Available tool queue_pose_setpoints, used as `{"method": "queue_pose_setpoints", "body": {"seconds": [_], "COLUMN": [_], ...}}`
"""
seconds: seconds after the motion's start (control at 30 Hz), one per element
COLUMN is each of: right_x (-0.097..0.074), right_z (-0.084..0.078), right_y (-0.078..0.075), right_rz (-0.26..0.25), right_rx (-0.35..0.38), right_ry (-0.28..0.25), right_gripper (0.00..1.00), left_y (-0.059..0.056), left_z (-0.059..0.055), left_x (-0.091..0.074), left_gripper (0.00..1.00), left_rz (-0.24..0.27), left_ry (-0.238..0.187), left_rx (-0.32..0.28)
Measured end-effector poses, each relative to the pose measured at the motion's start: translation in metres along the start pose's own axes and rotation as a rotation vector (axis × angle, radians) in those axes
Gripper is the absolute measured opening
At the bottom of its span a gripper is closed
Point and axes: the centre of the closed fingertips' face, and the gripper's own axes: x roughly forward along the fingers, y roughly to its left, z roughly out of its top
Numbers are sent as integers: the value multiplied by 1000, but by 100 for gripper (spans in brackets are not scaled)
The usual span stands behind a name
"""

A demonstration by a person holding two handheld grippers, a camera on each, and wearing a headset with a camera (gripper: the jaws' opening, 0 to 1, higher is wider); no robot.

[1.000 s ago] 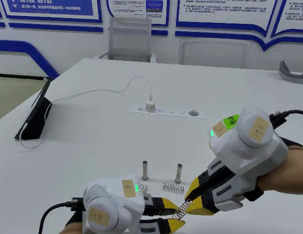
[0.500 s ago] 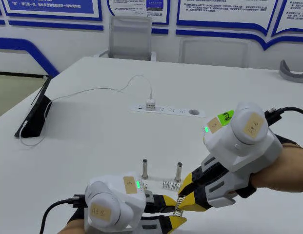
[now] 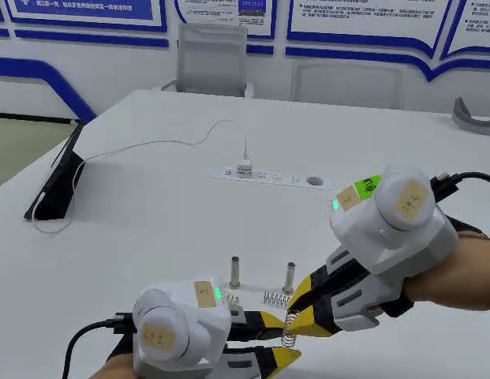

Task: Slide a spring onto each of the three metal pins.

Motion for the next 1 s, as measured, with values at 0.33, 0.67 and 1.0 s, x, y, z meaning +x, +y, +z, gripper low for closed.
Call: {"method": "queue_pose_setpoints", "body": {"seconds": [0.33, 0.67, 1.0], "right_x": [-10, -26, -42], "right_z": [-7, -14, -24], "right_y": [-10, -24, -38], "right_rz": [-33, -81, -131], "right_rx": [26, 59, 96], "right_ry": [2, -5, -11], "right_gripper": [12, 12, 12], "left_y": [14, 29, 42], "left_z": [-1, -4, -13], "left_x": [-8, -20, -32], "left_gripper": [28, 38, 45], "left_rz": [46, 107, 159], "left_ry": [-14, -20, -14], "left_rx": [-61, -100, -129]}}
